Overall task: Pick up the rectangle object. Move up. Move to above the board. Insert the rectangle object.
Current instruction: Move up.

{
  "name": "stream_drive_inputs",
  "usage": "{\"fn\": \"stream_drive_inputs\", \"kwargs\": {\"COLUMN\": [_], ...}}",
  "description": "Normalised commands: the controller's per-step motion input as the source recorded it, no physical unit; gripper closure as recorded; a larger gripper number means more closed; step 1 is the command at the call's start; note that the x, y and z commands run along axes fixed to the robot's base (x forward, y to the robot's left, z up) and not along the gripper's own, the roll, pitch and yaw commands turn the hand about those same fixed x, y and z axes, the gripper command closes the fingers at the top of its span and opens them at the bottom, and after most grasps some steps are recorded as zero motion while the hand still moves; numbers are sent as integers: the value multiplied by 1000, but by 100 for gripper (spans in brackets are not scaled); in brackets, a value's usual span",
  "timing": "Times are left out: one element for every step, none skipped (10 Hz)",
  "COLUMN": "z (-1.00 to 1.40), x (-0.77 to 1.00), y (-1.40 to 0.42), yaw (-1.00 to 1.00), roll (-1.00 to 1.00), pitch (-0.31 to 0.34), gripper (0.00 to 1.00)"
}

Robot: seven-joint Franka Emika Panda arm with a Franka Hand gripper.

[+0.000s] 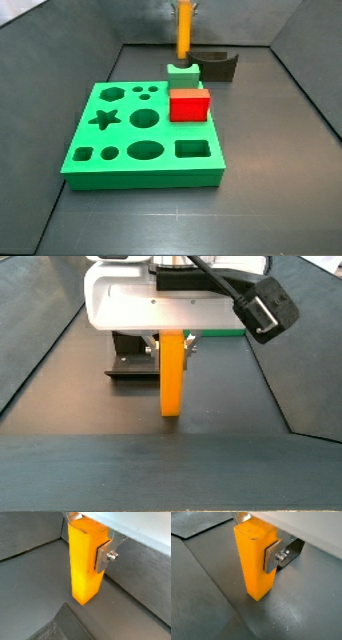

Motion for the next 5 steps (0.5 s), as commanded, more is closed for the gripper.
{"fn": "stream_drive_inputs", "kwargs": {"z": [833,738,645,428,259], "x": [0,36,30,16,11], "y": [0,-18,-8,-2,0], "yaw": [0,-25,-27,-24,-18], "roll": [0,12,23,41,50], "pitch": [0,5,21,49,68], "gripper": [100,100,100,100,100]}}
